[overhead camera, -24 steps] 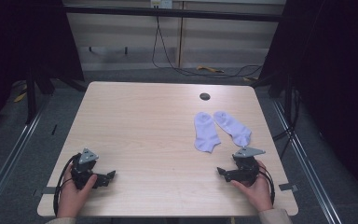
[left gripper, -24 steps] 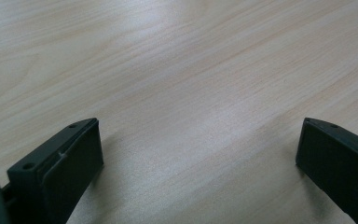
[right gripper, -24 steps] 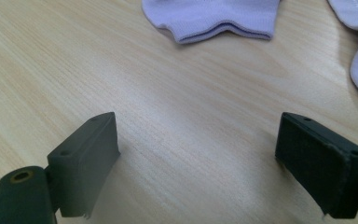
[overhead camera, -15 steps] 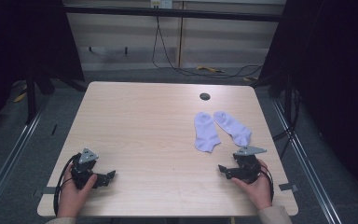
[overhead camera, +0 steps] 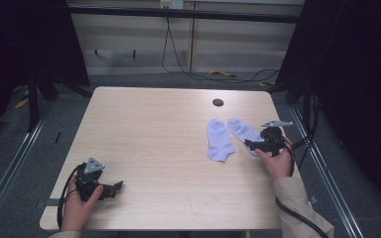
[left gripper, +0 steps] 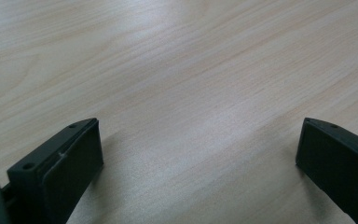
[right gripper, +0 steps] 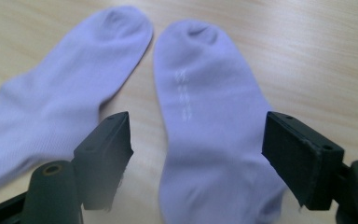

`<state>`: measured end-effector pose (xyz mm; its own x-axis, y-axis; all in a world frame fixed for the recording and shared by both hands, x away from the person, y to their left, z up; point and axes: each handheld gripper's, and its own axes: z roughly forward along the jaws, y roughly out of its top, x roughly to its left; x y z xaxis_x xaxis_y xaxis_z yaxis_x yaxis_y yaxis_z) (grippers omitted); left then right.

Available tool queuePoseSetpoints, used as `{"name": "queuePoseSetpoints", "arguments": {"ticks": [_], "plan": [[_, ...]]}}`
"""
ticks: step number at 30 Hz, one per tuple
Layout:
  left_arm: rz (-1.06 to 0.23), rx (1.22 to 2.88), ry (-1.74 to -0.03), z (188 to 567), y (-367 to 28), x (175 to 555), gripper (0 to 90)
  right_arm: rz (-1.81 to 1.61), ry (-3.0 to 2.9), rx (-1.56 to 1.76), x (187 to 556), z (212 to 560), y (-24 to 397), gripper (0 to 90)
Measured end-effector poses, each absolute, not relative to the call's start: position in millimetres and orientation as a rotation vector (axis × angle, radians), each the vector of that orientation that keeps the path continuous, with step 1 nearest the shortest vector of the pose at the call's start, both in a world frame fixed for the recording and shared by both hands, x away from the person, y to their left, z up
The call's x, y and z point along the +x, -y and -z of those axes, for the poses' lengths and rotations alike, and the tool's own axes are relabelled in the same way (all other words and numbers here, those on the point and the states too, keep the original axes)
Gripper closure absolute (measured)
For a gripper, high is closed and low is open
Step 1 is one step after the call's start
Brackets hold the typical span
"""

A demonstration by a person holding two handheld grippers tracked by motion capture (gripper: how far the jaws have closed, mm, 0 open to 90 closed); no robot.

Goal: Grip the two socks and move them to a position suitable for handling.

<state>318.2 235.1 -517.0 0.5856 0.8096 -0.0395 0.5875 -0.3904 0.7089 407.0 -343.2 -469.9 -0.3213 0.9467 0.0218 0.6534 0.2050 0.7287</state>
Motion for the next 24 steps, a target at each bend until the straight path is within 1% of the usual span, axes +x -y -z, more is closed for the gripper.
{"name": "queuePoseSetpoints", "arguments": {"ticks": [1,3,7,8,9,10,11,13,18,20,21,22,23,24], "plan": [[-0.410,2.119,-1.106,517.0,-235.1,318.2,0.0,-0.874,-2.029,1.505,418.9,471.9,341.2,24.7],[-0.411,2.120,-1.105,517.0,-235.1,318.2,0.0,-0.862,-2.027,1.515,429.6,474.7,337.4,24.9],[-0.412,2.119,-1.105,517.0,-235.1,318.2,0.0,-0.757,-2.024,1.602,442.2,490.2,335.1,34.5],[-0.412,2.118,-1.104,517.1,-235.0,318.1,0.0,-0.757,-2.024,1.602,442.2,490.2,335.1,34.5],[-0.411,2.114,-1.107,517.3,-234.8,317.9,0.0,-0.761,-1.989,1.612,440.0,494.0,336.4,59.7],[-0.410,2.115,-1.107,517.2,-234.8,317.8,0.1,-0.777,-1.983,1.624,438.6,493.2,337.0,69.9],[-0.410,2.114,-1.107,517.2,-234.8,317.8,0.0,-0.768,-1.984,1.638,437.7,491.7,338.1,82.0],[-0.410,2.114,-1.107,517.2,-234.8,317.8,0.0,-0.755,-1.987,1.657,434.3,489.4,340.0,83.8],[-0.410,2.114,-1.107,517.2,-234.8,317.7,0.0,-0.830,-1.973,1.604,423.0,478.1,342.2,84.3],[-0.411,2.117,-1.105,517.2,-234.9,317.8,0.0,-0.895,-1.969,1.557,412.6,461.0,341.0,84.3],[-0.410,2.115,-1.107,517.2,-234.8,317.7,0.0,-0.895,-1.969,1.557,412.6,461.0,341.0,84.3],[-0.409,2.115,-1.106,517.1,-234.8,317.7,0.0,-0.931,-1.978,1.517,404.9,447.1,337.1,84.3],[-0.410,2.115,-1.106,517.1,-234.9,317.4,0.0,-0.931,-1.978,1.517,404.9,447.1,337.1,84.3],[-0.410,2.115,-1.106,517.2,-234.9,317.3,0.0,-0.974,-1.988,1.474,396.0,431.4,330.5,84.3]]}}
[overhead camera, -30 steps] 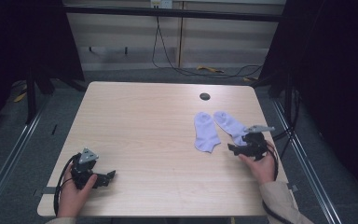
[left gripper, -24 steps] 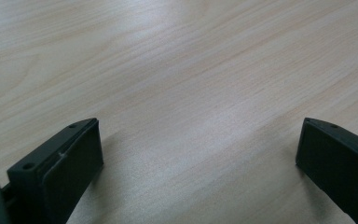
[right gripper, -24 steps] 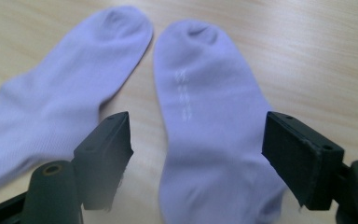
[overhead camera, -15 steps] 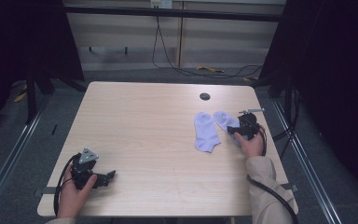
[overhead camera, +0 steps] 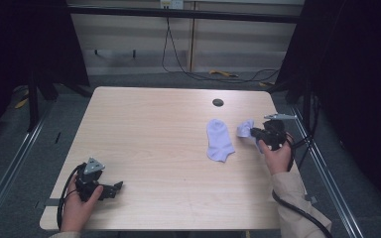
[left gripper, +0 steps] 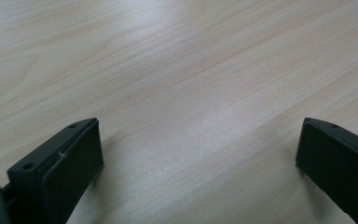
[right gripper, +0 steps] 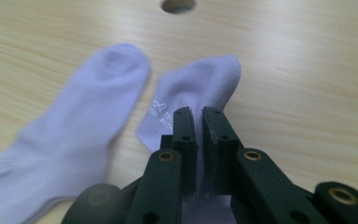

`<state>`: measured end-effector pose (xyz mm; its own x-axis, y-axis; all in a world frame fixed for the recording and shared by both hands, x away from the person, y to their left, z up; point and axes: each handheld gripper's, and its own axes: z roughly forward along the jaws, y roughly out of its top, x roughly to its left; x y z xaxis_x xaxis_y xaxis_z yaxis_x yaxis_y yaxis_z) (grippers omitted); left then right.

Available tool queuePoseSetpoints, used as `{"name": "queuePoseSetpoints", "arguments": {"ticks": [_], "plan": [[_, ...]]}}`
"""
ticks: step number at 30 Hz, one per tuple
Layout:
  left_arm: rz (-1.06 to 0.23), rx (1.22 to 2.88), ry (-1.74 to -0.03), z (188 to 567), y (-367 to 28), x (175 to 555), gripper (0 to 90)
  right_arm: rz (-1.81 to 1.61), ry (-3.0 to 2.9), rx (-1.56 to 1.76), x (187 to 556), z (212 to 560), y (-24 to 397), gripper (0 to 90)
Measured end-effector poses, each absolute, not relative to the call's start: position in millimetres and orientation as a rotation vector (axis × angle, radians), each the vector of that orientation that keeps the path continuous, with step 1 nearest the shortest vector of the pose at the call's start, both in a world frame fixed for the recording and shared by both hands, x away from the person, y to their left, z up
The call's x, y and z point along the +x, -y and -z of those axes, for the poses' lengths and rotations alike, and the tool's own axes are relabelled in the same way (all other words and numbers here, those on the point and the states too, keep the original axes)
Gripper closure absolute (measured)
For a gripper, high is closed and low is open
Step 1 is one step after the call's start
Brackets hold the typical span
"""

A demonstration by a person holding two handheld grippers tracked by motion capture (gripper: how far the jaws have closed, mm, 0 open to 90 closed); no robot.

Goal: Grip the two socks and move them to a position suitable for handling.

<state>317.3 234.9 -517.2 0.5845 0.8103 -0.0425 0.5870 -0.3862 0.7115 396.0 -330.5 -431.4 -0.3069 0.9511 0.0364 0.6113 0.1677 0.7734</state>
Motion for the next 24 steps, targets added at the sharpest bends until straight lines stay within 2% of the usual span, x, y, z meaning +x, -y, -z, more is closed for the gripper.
{"name": "queuePoseSetpoints", "arguments": {"ticks": [4,7,8,13,15,17,18,19,22,24], "plan": [[-0.409,2.115,-1.106,517.1,-235.0,317.4,0.0,-1.041,-2.036,1.369,380.4,410.5,314.4,84.2],[-0.409,2.114,-1.106,517.2,-234.9,317.4,0.0,-1.124,-2.149,1.213,356.7,394.5,281.1,84.1],[-0.409,2.115,-1.106,517.2,-234.9,317.4,0.0,-1.124,-2.149,1.213,356.7,394.5,281.1,84.1],[-0.409,2.113,-1.106,517.2,-235.0,317.4,0.1,-1.282,-2.351,0.977,316.7,400.2,218.3,83.7],[-0.409,2.114,-1.106,517.2,-234.9,317.4,0.0,-1.306,-2.387,0.936,310.0,404.6,209.2,83.2],[-0.408,2.113,-1.105,517.2,-235.0,317.4,0.1,-1.298,-2.464,0.900,294.0,427.1,189.2,63.5],[-0.409,2.114,-1.106,517.2,-234.9,317.4,0.1,-1.298,-2.464,0.900,294.0,427.1,189.2,63.5],[-0.409,2.114,-1.106,517.2,-234.9,317.4,0.0,-1.275,-2.486,0.910,291.6,436.9,186.3,57.6],[-0.409,2.115,-1.106,517.1,-234.9,317.4,0.0,-1.189,-2.495,0.965,287.1,463.8,194.4,58.5],[-0.409,2.114,-1.106,517.1,-234.9,317.4,0.1,-1.180,-2.491,0.984,286.6,467.0,197.8,58.5]]}}
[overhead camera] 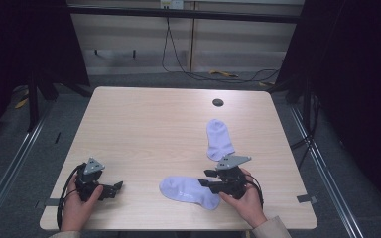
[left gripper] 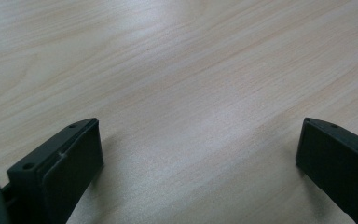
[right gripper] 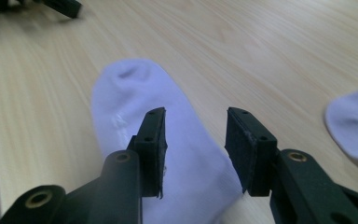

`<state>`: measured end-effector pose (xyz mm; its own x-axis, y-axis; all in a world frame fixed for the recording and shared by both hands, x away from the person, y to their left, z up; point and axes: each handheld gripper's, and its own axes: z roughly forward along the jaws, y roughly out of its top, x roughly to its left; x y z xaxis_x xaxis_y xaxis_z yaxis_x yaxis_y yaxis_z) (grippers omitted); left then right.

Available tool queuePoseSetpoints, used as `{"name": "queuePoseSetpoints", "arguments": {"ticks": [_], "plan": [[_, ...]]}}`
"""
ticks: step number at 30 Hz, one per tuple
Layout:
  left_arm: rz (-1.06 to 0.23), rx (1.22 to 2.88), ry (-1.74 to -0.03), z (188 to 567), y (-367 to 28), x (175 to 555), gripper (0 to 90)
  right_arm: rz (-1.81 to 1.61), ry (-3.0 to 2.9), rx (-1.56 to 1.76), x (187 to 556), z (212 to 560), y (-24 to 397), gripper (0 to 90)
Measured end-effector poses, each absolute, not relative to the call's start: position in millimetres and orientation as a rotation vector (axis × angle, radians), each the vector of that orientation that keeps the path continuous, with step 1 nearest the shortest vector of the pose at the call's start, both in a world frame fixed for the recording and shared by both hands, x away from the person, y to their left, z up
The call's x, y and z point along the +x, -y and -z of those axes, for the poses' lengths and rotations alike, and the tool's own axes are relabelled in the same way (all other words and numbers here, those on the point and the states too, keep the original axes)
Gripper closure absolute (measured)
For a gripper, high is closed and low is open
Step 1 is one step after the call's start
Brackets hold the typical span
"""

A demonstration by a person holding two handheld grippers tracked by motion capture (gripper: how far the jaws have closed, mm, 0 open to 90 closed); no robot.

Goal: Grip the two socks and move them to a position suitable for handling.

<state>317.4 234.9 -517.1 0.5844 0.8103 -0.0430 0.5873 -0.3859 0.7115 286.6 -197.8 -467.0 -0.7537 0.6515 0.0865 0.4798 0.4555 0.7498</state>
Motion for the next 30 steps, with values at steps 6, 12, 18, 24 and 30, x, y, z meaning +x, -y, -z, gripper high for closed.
{"name": "queuePoseSetpoints", "arguments": {"ticks": [6,12,18,24,30], "plan": [[-0.409,2.114,-1.106,517.1,-234.9,317.4,0.0,-1.129,-2.418,1.061,293.8,469.1,213.5,48.9],[-0.409,2.115,-1.106,517.1,-234.9,317.4,0.0,-1.048,-2.203,1.317,343.1,465.5,232.2,37.9],[-0.409,2.115,-1.106,517.1,-234.9,317.4,0.0,-0.973,-2.134,1.409,381.7,473.7,230.2,35.6],[-0.408,2.114,-1.105,517.2,-234.8,317.2,0.0,-0.900,-2.075,1.454,406.3,484.4,224.3,29.9],[-0.406,2.120,-1.097,517.1,-235.2,317.1,0.0,-0.883,-2.094,1.529,421.6,498.9,224.7,38.1]]}}
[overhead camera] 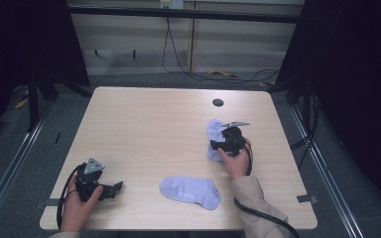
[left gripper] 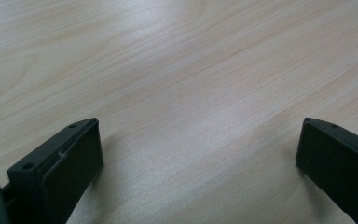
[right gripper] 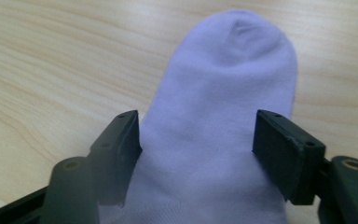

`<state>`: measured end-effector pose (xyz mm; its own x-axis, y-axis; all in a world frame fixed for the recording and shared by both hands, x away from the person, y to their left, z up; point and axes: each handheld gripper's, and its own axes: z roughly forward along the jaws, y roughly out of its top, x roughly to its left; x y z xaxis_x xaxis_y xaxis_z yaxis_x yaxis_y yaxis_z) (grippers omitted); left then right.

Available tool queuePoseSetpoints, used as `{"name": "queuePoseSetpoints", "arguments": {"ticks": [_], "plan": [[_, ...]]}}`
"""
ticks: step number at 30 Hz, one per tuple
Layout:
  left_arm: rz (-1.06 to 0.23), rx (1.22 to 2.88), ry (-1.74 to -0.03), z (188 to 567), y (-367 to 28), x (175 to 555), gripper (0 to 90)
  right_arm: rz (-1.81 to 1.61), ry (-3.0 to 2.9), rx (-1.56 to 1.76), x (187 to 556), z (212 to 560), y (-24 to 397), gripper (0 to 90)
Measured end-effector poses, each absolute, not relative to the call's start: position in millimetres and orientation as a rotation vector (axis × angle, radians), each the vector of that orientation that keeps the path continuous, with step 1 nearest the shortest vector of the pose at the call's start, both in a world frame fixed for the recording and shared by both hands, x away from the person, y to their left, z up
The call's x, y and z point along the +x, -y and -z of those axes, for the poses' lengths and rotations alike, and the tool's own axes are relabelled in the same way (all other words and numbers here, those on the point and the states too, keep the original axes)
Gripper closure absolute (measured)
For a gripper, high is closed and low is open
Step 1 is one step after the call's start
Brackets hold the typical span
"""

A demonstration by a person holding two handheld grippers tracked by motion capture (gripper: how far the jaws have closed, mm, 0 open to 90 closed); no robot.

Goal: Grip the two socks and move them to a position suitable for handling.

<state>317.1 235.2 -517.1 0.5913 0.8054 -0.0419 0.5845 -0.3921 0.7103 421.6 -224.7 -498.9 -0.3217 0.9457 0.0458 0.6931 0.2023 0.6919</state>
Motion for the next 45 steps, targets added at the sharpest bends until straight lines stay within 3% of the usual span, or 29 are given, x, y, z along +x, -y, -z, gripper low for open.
{"name": "queuePoseSetpoints", "arguments": {"ticks": [2,3,6,10,22,23,25,27,38,45], "plan": [[-0.401,2.121,-1.092,517.1,-235.2,317.0,0.0,-0.847,-2.102,1.468,419.1,499.5,221.8,55.3],[-0.401,2.121,-1.093,517.0,-235.2,317.0,0.0,-0.870,-2.120,1.455,418.5,498.7,222.1,70.0],[-0.401,2.121,-1.093,517.0,-235.2,317.0,0.0,-0.885,-2.151,1.456,414.8,495.3,225.0,82.2],[-0.401,2.126,-1.092,516.8,-235.4,316.9,0.0,-0.966,-2.196,1.321,401.5,475.2,220.2,87.0],[-0.405,2.126,-1.091,516.9,-235.5,316.6,0.0,-1.171,-2.359,0.918,367.2,427.4,173.1,86.7],[-0.404,2.126,-1.090,516.9,-235.5,316.6,0.0,-1.143,-2.367,0.897,364.3,428.6,171.4,85.1],[-0.405,2.126,-1.091,516.9,-235.5,316.5,0.0,-1.071,-2.346,0.918,364.4,437.2,178.1,69.1],[-0.404,2.124,-1.089,517.1,-235.4,316.5,0.0,-1.004,-2.296,1.037,367.6,448.6,200.1,60.9],[-0.404,2.124,-1.090,517.0,-235.4,316.5,0.0,-1.044,-2.337,1.122,343.1,475.0,226.2,51.9],[-0.404,2.124,-1.090,517.1,-235.4,316.5,0.1,-0.847,-2.327,1.117,337.9,493.6,228.2,45.6]]}}
